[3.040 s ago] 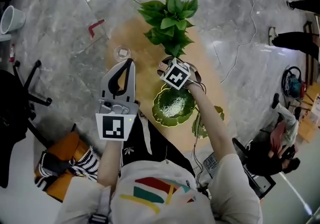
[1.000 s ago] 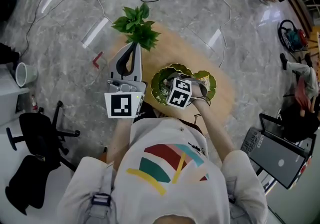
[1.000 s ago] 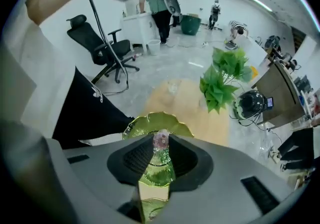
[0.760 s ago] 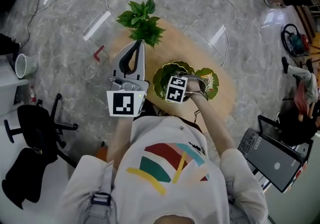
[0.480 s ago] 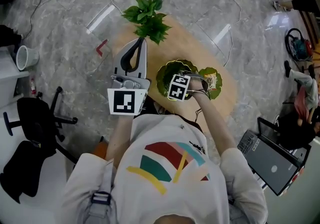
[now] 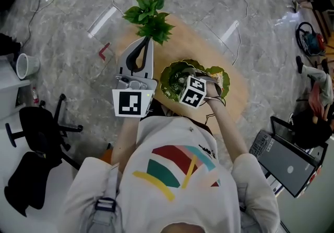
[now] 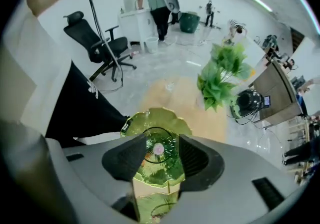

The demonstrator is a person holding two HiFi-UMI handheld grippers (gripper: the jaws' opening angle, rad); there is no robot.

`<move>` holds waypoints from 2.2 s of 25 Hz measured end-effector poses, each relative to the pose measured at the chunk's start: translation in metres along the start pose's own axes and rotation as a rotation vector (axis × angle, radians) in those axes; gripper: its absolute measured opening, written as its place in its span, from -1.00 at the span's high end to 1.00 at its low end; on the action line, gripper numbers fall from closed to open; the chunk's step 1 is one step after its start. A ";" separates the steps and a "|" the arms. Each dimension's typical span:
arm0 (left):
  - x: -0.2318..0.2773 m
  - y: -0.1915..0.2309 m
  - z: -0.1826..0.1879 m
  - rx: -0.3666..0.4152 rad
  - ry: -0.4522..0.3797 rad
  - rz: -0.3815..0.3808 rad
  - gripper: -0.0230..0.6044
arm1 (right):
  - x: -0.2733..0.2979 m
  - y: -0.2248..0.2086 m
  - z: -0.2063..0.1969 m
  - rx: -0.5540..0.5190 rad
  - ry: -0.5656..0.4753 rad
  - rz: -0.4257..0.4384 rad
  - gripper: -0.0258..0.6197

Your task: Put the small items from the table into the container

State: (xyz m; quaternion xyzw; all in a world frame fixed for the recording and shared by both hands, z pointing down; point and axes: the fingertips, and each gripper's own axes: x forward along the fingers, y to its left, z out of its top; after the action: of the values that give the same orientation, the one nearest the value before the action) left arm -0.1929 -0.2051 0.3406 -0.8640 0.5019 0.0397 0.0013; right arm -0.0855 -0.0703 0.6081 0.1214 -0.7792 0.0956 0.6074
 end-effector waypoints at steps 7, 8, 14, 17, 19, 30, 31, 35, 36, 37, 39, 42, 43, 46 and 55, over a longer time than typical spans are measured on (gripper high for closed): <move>0.015 -0.026 0.015 0.004 -0.044 -0.069 0.90 | -0.128 -0.076 0.019 0.195 -0.313 -0.389 0.34; 0.018 -0.032 0.019 0.007 -0.049 -0.084 0.90 | -0.147 -0.088 0.016 0.251 -0.355 -0.457 0.34; 0.035 -0.067 0.047 0.045 -0.089 -0.174 0.90 | -0.250 -0.112 -0.001 0.594 -0.696 -0.689 0.84; 0.043 -0.082 0.060 0.068 -0.107 -0.214 0.90 | -0.293 -0.108 -0.017 0.685 -0.844 -0.803 0.88; 0.048 -0.091 0.069 0.081 -0.123 -0.240 0.90 | -0.316 -0.102 -0.027 0.708 -0.912 -0.856 0.88; 0.057 -0.145 0.103 0.120 -0.188 -0.348 0.90 | -0.356 -0.073 -0.081 0.843 -1.049 -0.939 0.88; 0.056 -0.148 0.104 0.127 -0.189 -0.355 0.90 | -0.356 -0.072 -0.084 0.848 -1.048 -0.944 0.88; 0.054 -0.157 0.106 0.140 -0.182 -0.368 0.90 | -0.356 -0.068 -0.092 0.845 -1.028 -0.986 0.88; 0.053 -0.159 0.107 0.144 -0.180 -0.370 0.90 | -0.359 -0.066 -0.093 0.844 -1.031 -0.994 0.88; 0.052 -0.161 0.108 0.152 -0.180 -0.373 0.90 | -0.362 -0.064 -0.094 0.845 -1.038 -1.001 0.88; 0.052 -0.164 0.111 0.170 -0.183 -0.376 0.90 | -0.366 -0.062 -0.097 0.847 -1.045 -1.015 0.88; 0.052 -0.165 0.110 0.182 -0.180 -0.375 0.90 | -0.361 -0.059 -0.103 0.865 -1.034 -1.022 0.88; 0.052 -0.165 0.109 0.186 -0.176 -0.373 0.90 | -0.358 -0.058 -0.106 0.876 -1.035 -1.019 0.88; 0.053 -0.166 0.107 0.193 -0.168 -0.367 0.90 | -0.353 -0.055 -0.115 0.903 -1.035 -1.007 0.88; 0.058 -0.166 0.100 0.192 -0.152 -0.369 0.90 | -0.338 -0.049 -0.133 0.949 -0.996 -1.002 0.88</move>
State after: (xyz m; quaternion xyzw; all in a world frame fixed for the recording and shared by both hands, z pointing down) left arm -0.0274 -0.1686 0.2306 -0.9317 0.3351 0.0557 0.1287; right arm 0.1302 -0.0527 0.3131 0.7217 -0.6871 0.0675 0.0490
